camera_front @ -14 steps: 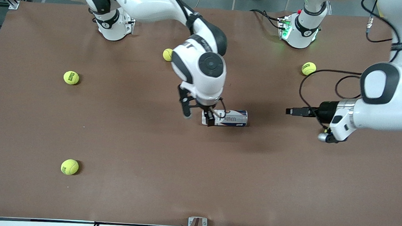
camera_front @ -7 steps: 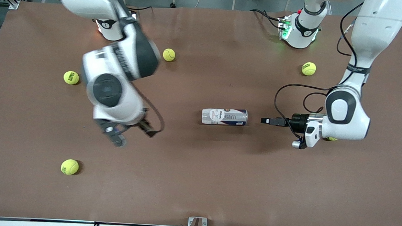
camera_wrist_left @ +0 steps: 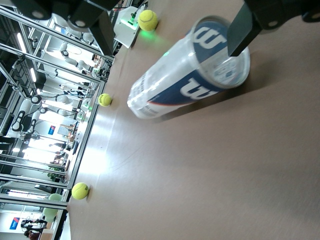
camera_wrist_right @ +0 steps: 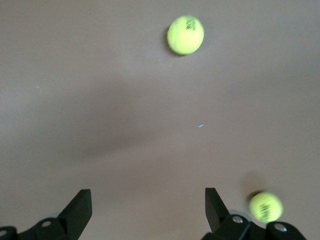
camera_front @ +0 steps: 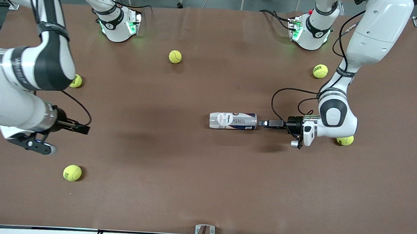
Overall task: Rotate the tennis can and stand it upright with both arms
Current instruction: 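Grasp the can's bottom end with the left gripper, then lift and rotate the can upright with the left gripper, then set the can upright on the table and open the left gripper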
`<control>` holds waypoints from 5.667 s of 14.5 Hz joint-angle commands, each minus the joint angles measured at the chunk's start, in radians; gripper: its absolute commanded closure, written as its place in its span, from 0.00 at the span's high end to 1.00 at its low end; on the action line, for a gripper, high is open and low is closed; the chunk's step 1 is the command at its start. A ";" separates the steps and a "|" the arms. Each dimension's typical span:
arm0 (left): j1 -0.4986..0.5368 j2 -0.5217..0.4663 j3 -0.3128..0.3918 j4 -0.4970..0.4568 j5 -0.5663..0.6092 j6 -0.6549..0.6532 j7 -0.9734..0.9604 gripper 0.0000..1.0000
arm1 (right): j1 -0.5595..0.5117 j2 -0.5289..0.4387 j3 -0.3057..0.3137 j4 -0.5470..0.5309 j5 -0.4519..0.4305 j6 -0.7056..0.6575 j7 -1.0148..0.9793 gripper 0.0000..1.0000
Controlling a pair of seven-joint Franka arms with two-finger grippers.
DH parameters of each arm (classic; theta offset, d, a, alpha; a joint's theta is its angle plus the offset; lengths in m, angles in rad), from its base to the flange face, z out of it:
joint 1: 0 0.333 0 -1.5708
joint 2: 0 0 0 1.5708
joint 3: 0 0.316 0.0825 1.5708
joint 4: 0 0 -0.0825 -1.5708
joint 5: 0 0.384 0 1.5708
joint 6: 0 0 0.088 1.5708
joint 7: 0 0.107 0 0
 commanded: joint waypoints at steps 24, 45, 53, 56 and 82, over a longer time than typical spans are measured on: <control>-0.062 -0.075 0.004 -0.002 -0.030 0.117 0.055 0.00 | -0.166 -0.144 0.034 0.014 0.018 -0.096 -0.336 1.00; -0.457 -0.127 -0.029 0.614 1.195 -0.203 -1.628 0.00 | -0.152 -0.560 0.031 -0.309 -0.022 -0.121 -0.341 1.00; -0.714 -0.015 -0.018 0.668 1.398 -0.179 -1.955 0.00 | -0.133 -0.560 0.037 -0.310 -0.007 -0.138 -0.342 1.00; -0.735 0.019 -0.018 0.667 1.400 -0.160 -1.969 0.01 | -0.132 -0.560 0.036 -0.310 -0.005 -0.139 -0.342 1.00; -0.550 -0.229 -0.018 0.659 1.418 -0.278 -1.812 1.00 | -0.147 -0.563 0.034 -0.310 0.027 -0.145 -0.379 1.00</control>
